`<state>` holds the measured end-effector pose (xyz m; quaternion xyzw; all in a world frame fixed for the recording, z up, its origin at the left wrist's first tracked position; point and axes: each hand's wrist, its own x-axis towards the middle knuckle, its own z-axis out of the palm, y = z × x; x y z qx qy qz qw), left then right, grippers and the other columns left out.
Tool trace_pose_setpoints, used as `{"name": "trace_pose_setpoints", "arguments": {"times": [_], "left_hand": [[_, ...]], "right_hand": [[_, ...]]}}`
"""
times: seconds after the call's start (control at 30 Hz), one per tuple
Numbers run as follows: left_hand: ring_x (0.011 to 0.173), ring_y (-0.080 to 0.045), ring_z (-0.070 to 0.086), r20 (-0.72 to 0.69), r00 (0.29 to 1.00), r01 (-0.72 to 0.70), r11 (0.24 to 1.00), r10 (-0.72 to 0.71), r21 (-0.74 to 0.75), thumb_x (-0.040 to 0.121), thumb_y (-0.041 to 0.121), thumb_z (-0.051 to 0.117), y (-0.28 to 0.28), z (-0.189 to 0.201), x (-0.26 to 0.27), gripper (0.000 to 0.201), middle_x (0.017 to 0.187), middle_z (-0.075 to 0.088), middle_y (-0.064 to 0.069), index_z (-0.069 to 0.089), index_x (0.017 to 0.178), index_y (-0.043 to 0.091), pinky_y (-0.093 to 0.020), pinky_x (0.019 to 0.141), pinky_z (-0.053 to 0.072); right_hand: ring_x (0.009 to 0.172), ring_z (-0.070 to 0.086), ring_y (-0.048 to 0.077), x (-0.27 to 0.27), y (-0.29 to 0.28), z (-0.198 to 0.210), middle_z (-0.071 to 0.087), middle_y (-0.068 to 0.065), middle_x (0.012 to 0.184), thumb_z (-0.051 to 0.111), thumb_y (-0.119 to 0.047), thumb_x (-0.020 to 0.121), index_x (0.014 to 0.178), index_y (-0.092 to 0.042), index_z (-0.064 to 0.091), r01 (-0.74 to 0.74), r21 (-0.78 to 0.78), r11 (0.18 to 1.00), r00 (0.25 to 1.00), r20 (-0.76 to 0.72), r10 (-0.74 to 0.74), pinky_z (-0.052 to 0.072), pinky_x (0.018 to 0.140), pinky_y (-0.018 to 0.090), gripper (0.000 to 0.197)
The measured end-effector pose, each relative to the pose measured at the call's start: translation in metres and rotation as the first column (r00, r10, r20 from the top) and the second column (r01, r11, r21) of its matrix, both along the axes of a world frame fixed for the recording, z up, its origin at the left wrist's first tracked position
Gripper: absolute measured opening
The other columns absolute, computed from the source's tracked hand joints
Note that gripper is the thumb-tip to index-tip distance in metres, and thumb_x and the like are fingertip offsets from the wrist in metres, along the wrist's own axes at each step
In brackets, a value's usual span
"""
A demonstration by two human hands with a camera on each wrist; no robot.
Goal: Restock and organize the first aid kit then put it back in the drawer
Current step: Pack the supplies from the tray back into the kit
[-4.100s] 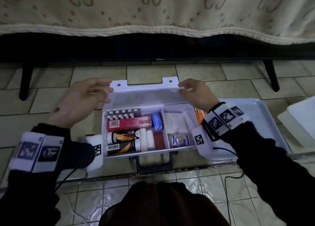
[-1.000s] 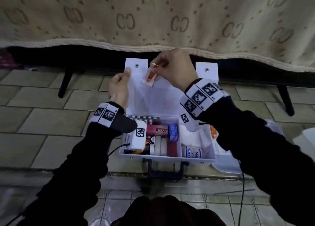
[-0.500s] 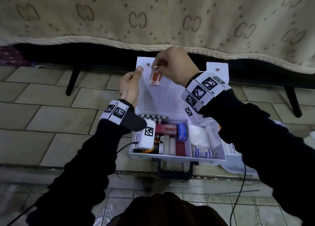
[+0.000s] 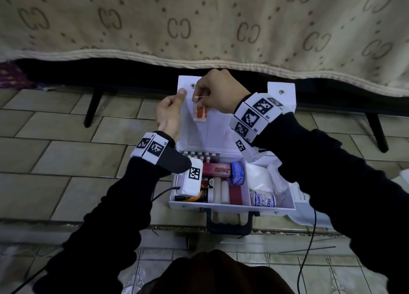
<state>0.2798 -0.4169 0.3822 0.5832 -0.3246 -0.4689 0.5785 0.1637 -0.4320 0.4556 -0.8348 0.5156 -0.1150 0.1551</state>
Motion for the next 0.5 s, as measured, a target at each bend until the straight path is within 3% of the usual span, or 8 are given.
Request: {"name": "trace_pose_setpoints", "arguments": {"times": [0.1, 0.2, 0.3, 0.4, 0.5], "left_hand": [[0.082, -0.016, 0.047, 0.003, 1.0, 0.003, 1.0, -0.003, -0.004, 0.09, 0.034, 0.06, 0.0, -0.001, 0.002, 0.028, 0.071, 0.053, 0.002, 0.054, 0.068, 0.017, -0.03, 0.079, 0.04], [0.083, -0.018, 0.052, -0.002, 1.0, 0.012, 1.0, -0.012, -0.016, 0.089, 0.033, 0.061, -0.001, -0.002, 0.003, 0.027, 0.077, 0.058, -0.003, 0.056, 0.069, 0.016, -0.034, 0.085, 0.046], [0.073, -0.012, 0.046, -0.003, 1.0, 0.001, 1.0, -0.001, -0.012, 0.09, 0.031, 0.06, 0.0, -0.002, 0.002, 0.029, 0.068, 0.051, 0.003, 0.053, 0.067, 0.016, -0.026, 0.073, 0.041], [0.069, -0.01, 0.043, -0.006, 1.0, -0.002, 1.0, 0.002, -0.003, 0.09, 0.031, 0.06, 0.001, 0.0, 0.001, 0.031, 0.063, 0.046, 0.006, 0.05, 0.064, 0.017, -0.022, 0.069, 0.038], [0.072, -0.008, 0.042, -0.044, 0.999, 0.004, 1.0, -0.003, 0.02, 0.091, 0.031, 0.058, 0.004, 0.003, -0.001, 0.032, 0.063, 0.044, 0.008, 0.047, 0.064, 0.017, -0.026, 0.077, 0.035]], "right_hand": [[0.081, 0.056, 0.008, 0.002, 0.002, -0.007, 0.069, 0.004, 0.096, 0.065, -0.005, 0.082, 0.099, -0.01, 0.07, 0.022, -0.016, 1.0, 1.0, -0.005, -0.022, 0.037, 0.052, 0.009, 0.018], [0.092, 0.058, 0.017, 0.004, 0.003, -0.013, 0.065, 0.009, 0.099, 0.062, -0.011, 0.086, 0.102, -0.008, 0.07, 0.029, -0.045, 0.999, 1.0, -0.005, -0.03, 0.033, 0.067, 0.012, 0.018], [0.091, 0.051, 0.02, 0.005, 0.004, -0.02, 0.05, 0.012, 0.102, 0.054, -0.017, 0.092, 0.11, -0.01, 0.068, 0.059, -0.052, 0.997, 0.998, 0.019, -0.058, 0.028, 0.069, 0.012, 0.023], [0.096, 0.061, 0.021, 0.005, 0.006, -0.026, 0.063, 0.013, 0.101, 0.056, -0.009, 0.09, 0.108, -0.006, 0.065, 0.105, -0.072, 0.992, 0.985, 0.142, -0.094, 0.04, 0.079, 0.016, 0.021], [0.094, 0.062, 0.023, 0.004, 0.006, -0.03, 0.069, 0.011, 0.09, 0.063, -0.008, 0.084, 0.094, -0.005, 0.068, 0.131, -0.055, 0.99, 0.975, 0.189, -0.118, 0.05, 0.084, 0.033, 0.012]]}}
